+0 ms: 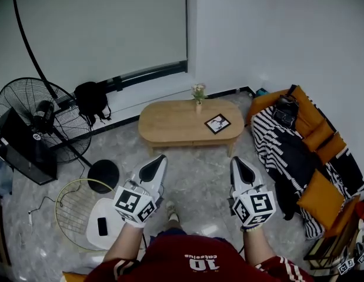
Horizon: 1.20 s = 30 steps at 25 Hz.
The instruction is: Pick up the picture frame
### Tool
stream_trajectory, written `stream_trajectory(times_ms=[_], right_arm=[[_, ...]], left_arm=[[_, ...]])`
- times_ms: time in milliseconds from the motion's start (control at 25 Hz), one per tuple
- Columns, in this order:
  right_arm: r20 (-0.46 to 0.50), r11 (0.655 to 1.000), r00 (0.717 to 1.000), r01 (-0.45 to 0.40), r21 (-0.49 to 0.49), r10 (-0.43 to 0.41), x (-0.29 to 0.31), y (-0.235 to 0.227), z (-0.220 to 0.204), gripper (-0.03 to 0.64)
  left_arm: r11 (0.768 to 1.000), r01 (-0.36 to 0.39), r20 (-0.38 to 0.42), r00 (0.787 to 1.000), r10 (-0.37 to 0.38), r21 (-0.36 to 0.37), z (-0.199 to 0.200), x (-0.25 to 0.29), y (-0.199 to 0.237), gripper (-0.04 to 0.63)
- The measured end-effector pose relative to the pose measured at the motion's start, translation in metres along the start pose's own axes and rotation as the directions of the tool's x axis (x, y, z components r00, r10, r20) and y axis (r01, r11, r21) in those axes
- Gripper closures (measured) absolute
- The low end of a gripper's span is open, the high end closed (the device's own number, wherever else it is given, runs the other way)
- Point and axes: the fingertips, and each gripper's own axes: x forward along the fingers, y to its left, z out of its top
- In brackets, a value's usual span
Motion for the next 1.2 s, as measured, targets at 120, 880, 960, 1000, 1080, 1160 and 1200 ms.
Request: stream_trajectory(times_ms=[120, 880, 960, 1000, 1080, 1160, 1200], right_arm=[[0.0, 1.0, 1.0, -0.006, 0.002, 0.006, 0.002, 0.0, -0.002, 0.626], [-0.053, 0.999, 0.998, -0.01, 0.044, 0.012, 0.035, -0.011, -0.023, 0.623], [-0.062, 0.999, 0.998, -0.002, 0.042, 0.004, 0.046, -0.016, -0.026, 0.623], [-0.066, 0.999, 0.998, 0.004, 0.041, -0.001, 0.052, -0.019, -0.028, 0.623], [-0.073, 0.999, 0.997, 0.015, 0.038, -0.012, 0.066, -0.024, -0.03, 0.623], [-0.079, 0.999, 0.997, 0.024, 0.038, -0.021, 0.083, -0.029, -0.031, 0.623], [-0.081, 0.999, 0.996, 0.027, 0.039, -0.024, 0.093, -0.033, -0.031, 0.624]], left_arm=[[1.0, -0.003, -0.002, 1.0, 0.003, -0.003, -0.001, 0.001, 0.001, 0.595], [0.999, 0.032, -0.053, 0.998, -0.034, -0.027, -0.018, 0.038, 0.027, 0.595], [0.999, 0.042, -0.07, 0.997, -0.044, -0.028, -0.026, 0.051, 0.036, 0.595], [0.998, 0.045, -0.077, 0.996, -0.048, -0.033, -0.03, 0.057, 0.042, 0.595], [0.997, 0.053, -0.086, 0.995, -0.057, -0.048, -0.035, 0.069, 0.054, 0.595], [0.997, 0.06, -0.092, 0.994, -0.065, -0.051, -0.038, 0.083, 0.066, 0.595], [0.997, 0.062, -0.095, 0.993, -0.066, -0.048, -0.04, 0.091, 0.073, 0.595]])
